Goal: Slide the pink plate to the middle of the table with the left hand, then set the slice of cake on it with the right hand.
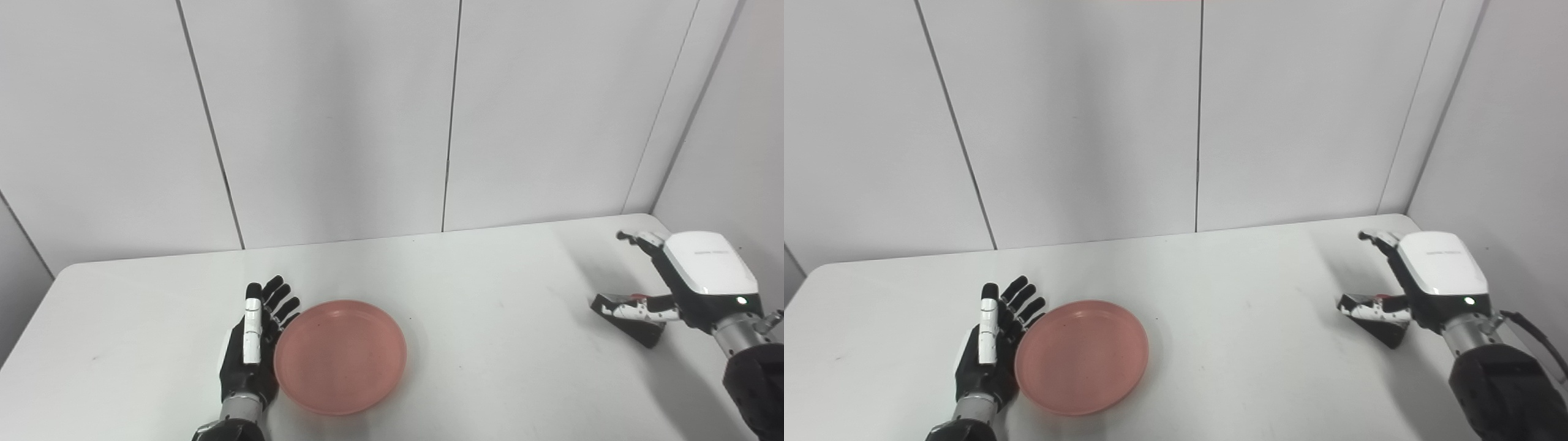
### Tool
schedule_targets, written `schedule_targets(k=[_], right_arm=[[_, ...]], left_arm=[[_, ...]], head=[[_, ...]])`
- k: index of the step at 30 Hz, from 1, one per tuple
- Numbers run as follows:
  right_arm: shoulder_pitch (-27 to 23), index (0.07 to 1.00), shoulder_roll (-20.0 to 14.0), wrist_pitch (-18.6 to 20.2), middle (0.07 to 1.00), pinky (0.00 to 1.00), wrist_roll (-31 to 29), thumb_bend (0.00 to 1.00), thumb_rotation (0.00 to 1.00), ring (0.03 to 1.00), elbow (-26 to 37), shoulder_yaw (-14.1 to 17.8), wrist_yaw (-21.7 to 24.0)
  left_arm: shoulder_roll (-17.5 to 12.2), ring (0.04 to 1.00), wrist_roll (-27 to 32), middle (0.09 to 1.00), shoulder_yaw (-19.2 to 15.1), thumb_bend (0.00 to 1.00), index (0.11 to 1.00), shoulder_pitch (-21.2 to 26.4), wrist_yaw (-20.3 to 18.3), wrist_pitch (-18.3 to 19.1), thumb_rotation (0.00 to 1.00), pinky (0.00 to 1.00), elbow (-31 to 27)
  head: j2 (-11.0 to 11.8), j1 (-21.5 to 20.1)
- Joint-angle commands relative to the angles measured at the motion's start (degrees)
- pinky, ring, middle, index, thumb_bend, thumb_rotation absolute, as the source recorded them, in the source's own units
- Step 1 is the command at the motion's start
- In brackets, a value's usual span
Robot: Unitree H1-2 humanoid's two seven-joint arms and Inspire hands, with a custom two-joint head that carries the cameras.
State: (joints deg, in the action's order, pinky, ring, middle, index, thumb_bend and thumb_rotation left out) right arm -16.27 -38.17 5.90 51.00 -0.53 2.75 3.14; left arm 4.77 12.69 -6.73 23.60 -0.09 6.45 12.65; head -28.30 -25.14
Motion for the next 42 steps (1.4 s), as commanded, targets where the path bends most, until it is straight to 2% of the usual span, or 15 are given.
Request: schedule_targets(k=[1,4,8,12,14,18,24,29,33,35,37,38,39,40,42], right_arm=[[-2.6,0.767,-2.7,-1.9,0.742,0.56,-0.2,0.81,0.5,0.688,-0.8,0.4,-3.1],[-3.4,0.765,-3.2,-3.0,0.737,0.56,-2.0,0.82,0.51,0.686,-4.9,-0.2,-3.9],[-4.1,0.772,-3.3,-3.5,0.761,0.62,-4.7,0.8,0.54,0.72,-8.8,-1.0,-4.1],[-4.8,0.764,-3.1,-5.2,0.754,0.59,-6.0,0.81,0.53,0.702,-12.9,-2.4,-6.3],[-4.8,0.76,-2.7,-5.0,0.751,0.58,-6.5,0.8,0.52,0.698,-13.9,-2.9,-6.6],[-5.1,0.765,-2.6,-3.9,0.768,0.63,-6.9,0.78,0.49,0.729,-16.2,-4.3,-6.4],[-5.4,0.746,-2.5,-6.1,0.728,0.57,-7.9,0.78,0.44,0.674,-21.9,-5.9,-10.1],[-5.5,0.739,-2.3,-5.6,0.722,0.57,-8.4,0.78,0.49,0.672,-24.7,-7.3,-10.6],[-5.4,0.714,-2.2,-5.5,0.705,0.56,-9.2,0.77,0.47,0.656,-25.6,-7.9,-11.2],[-5.6,0.637,-2.1,-5.5,0.617,0.47,-9.4,0.75,0.45,0.555,-26.6,-8.3,-12.0],[-5.8,0.585,-1.9,-6.0,0.559,0.41,-9.8,0.74,0.43,0.493,-27.8,-8.6,-13.0],[-5.9,0.533,-1.8,-6.2,0.493,0.35,-10.1,0.63,0.3,0.426,-28.3,-8.7,-13.4],[-5.9,0.507,-1.8,-6.6,0.459,0.32,-10.1,0.57,0.24,0.391,-28.6,-9.0,-14.0],[-5.9,0.476,-1.9,-6.9,0.312,0.2,-10.2,0.52,0.19,0.254,-28.9,-9.3,-14.4],[-5.9,0.471,-2.2,-7.3,0.266,0.16,-10.4,0.51,0.18,0.209,-29.0,-10.0,-14.6]], left_arm=[[0.0,0.842,0.1,0.875,0.3,0.91,0.818,0.7,-0.4,-1.0,0.87,0.82,-0.5],[0.0,0.843,0.4,0.877,0.2,0.91,0.817,0.8,-0.5,-0.9,0.87,0.82,-0.5],[0.0,0.838,0.4,0.877,0.2,0.91,0.814,0.8,-0.5,-0.6,0.87,0.81,-0.6],[-0.2,0.837,0.3,0.873,0.2,0.91,0.808,0.8,-0.7,-0.7,0.87,0.81,-0.6],[-0.3,0.836,0.3,0.872,0.2,0.91,0.808,0.7,-0.7,-0.7,0.87,0.81,-0.7],[-0.5,0.839,0.4,0.875,0.2,0.92,0.8,0.6,-0.8,-0.4,0.86,0.81,-0.9],[-0.6,0.843,0.4,0.881,0.3,0.9,0.797,0.3,-1.1,0.0,0.87,0.82,-1.5],[-0.5,0.841,0.4,0.875,0.3,0.9,0.796,0.2,-1.0,0.8,0.87,0.81,-1.9],[-0.4,0.835,0.1,0.869,0.4,0.9,0.792,0.1,-0.9,0.9,0.87,0.8,-2.1],[-0.4,0.835,-0.2,0.869,0.4,0.9,0.787,0.0,-0.7,1.0,0.87,0.8,-2.3],[-0.3,0.835,-0.3,0.869,0.5,0.9,0.786,-0.1,-0.6,1.2,0.87,0.8,-2.5],[-0.2,0.836,-0.2,0.87,0.5,0.9,0.787,-0.2,-0.6,1.3,0.87,0.8,-2.6],[-0.2,0.837,0.0,0.871,0.5,0.89,0.787,-0.2,-0.6,1.4,0.87,0.8,-2.8],[-0.2,0.841,0.1,0.876,0.4,0.89,0.792,-0.3,-0.7,1.5,0.87,0.81,-2.9],[-0.1,0.84,0.1,0.875,0.5,0.89,0.792,-0.3,-0.7,1.6,0.88,0.81,-3.1]], head=[[0.0,0.1],[0.0,0.1],[0.0,0.1],[-0.2,0.4],[-0.3,0.7],[-0.4,0.8],[-0.6,1.0],[-0.8,1.0],[-1.0,1.2],[-1.0,1.2],[-1.1,1.4],[-1.1,1.4],[-1.2,1.4],[-1.2,1.4],[-1.3,1.4]])
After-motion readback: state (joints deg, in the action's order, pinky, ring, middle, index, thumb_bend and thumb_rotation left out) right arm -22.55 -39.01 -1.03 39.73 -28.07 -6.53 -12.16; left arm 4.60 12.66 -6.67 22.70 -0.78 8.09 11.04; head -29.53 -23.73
